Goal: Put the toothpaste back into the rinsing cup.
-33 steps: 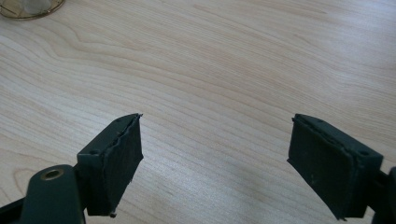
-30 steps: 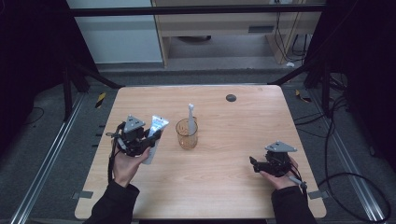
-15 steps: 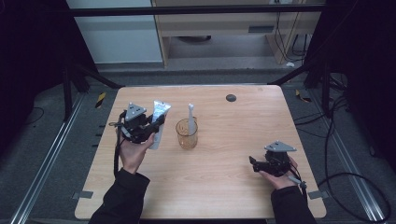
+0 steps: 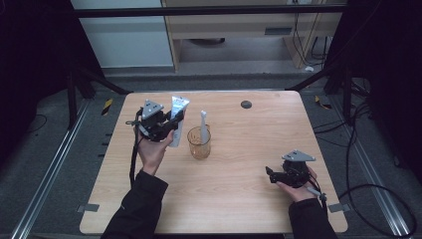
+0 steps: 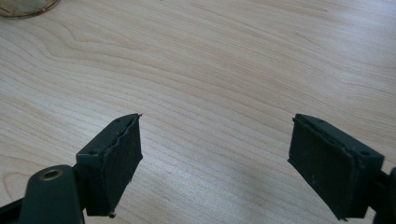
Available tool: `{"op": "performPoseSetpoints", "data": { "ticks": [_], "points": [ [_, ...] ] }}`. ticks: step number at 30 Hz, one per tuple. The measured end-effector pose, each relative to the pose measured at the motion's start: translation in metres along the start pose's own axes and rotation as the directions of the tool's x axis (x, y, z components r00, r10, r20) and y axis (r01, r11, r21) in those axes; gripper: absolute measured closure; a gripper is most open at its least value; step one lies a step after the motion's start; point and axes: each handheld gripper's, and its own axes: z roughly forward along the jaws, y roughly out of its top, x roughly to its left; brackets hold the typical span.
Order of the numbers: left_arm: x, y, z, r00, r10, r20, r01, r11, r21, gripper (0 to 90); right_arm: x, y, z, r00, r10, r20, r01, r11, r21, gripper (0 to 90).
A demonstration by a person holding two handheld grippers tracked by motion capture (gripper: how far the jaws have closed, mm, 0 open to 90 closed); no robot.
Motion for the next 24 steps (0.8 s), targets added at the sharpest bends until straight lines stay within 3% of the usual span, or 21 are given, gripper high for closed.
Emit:
{"op": "performPoseSetpoints", "data": {
  "ticks": [24],
  "points": [
    [-0.011, 0.0, 0.04, 0.9995, -0.009, 0.03, 0.011, 0.9964, -0.084, 69.2, -0.001, -0.001, 0.001, 1.0, -0.005, -0.001, 0.005, 1.0, -0.004, 17.2]
  ]
}}
